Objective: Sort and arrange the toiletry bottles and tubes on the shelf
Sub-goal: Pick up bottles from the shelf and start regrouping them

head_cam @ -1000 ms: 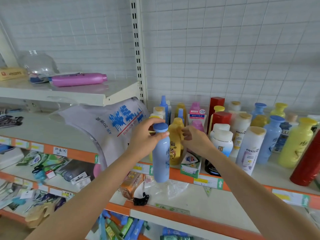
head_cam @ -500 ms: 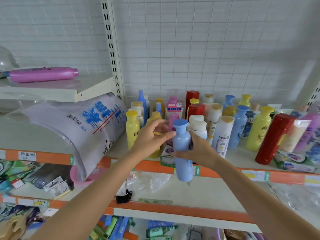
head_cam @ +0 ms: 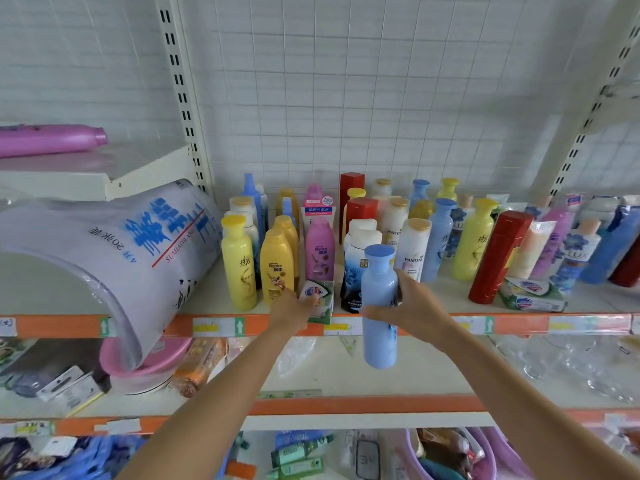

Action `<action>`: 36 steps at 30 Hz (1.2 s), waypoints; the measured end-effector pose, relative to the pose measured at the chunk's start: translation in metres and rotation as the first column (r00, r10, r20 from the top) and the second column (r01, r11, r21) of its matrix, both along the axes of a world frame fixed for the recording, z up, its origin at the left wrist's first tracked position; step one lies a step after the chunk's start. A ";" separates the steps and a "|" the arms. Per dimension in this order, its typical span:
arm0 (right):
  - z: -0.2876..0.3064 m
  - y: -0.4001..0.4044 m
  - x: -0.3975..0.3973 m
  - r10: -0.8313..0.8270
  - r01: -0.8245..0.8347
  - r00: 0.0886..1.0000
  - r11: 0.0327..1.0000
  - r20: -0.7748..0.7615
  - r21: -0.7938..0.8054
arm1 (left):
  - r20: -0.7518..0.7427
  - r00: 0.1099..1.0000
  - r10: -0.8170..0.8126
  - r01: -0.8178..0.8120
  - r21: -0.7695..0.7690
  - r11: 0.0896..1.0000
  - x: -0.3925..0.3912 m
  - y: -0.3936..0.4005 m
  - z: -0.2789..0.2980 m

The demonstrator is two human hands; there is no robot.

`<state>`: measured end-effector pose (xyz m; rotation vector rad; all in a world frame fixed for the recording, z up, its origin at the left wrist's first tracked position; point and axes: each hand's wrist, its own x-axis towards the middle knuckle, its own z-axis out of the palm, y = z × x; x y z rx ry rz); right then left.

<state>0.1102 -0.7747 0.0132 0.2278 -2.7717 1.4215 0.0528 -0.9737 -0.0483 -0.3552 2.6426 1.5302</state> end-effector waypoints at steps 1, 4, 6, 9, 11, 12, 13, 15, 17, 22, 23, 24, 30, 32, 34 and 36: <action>-0.002 0.000 0.002 -0.005 0.005 1.000 1.000 0.000 -0.005 | 0.015 1.000 0.023 -0.024 0.093 0.995 0.002 0.002 0.001; -0.007 -0.001 0.007 -0.031 0.031 0.999 0.999 0.017 -0.012 | 0.011 1.000 0.025 -0.027 0.212 0.977 0.009 0.000 -0.001; -0.013 0.000 0.010 -0.037 0.037 0.999 0.999 0.021 -0.006 | -0.006 1.000 0.015 -0.013 0.279 0.960 0.014 -0.004 -0.003; -0.020 0.003 0.017 -0.050 0.050 0.998 0.999 0.033 -0.006 | 0.040 0.999 -0.030 0.013 0.359 0.933 0.026 -0.009 0.002; -0.025 0.007 0.020 -0.056 0.057 0.998 0.998 0.036 -0.013 | 0.075 0.993 -0.092 0.058 0.369 0.928 0.035 -0.010 0.005; -0.027 0.010 0.021 -0.061 0.062 0.997 0.998 0.039 -0.018 | 0.089 0.989 -0.116 0.076 0.363 0.929 0.041 -0.010 0.006; -0.028 0.015 0.022 -0.067 0.068 0.997 0.998 0.042 -0.018 | 0.101 0.985 -0.138 0.094 0.354 0.930 0.047 -0.008 0.007; -0.027 0.026 0.025 -0.071 0.072 0.997 0.997 0.043 -0.026 | 0.131 0.976 -0.173 0.116 0.362 0.925 0.058 -0.002 0.006; -0.024 0.044 0.028 -0.070 0.071 0.997 0.997 0.035 -0.031 | 0.138 0.969 -0.204 0.140 0.373 0.917 0.069 0.011 0.006; -0.018 0.117 0.048 -0.105 0.107 0.993 0.994 0.057 -0.034 | 0.101 0.965 -0.244 0.189 0.381 0.905 0.085 0.078 0.012; -0.018 0.135 0.053 -0.122 0.124 0.991 0.992 0.061 -0.030 | 0.089 0.964 -0.251 0.200 0.380 0.903 0.087 0.096 0.014; -0.018 0.153 0.058 -0.139 0.141 0.988 0.990 0.062 -0.028 | 0.075 0.964 -0.256 0.209 0.383 0.900 0.090 0.115 0.016; -0.021 0.270 0.097 -0.286 0.287 0.957 0.957 0.038 -0.027 | 0.046 0.939 -0.342 0.290 0.434 0.853 0.098 0.247 0.019; -0.022 0.307 0.112 -0.331 0.333 0.943 0.943 0.034 -0.030 | 0.044 0.923 -0.382 0.320 0.463 0.827 0.100 0.290 0.019; -0.023 0.344 0.125 -0.382 0.384 0.923 0.922 0.042 -0.039 | 0.044 0.906 -0.421 0.348 0.489 0.800 0.103 0.333 0.019; -0.024 0.380 0.136 -0.433 0.436 0.900 0.899 0.053 -0.041 | 0.040 0.886 -0.462 0.381 0.507 0.773 0.105 0.375 0.019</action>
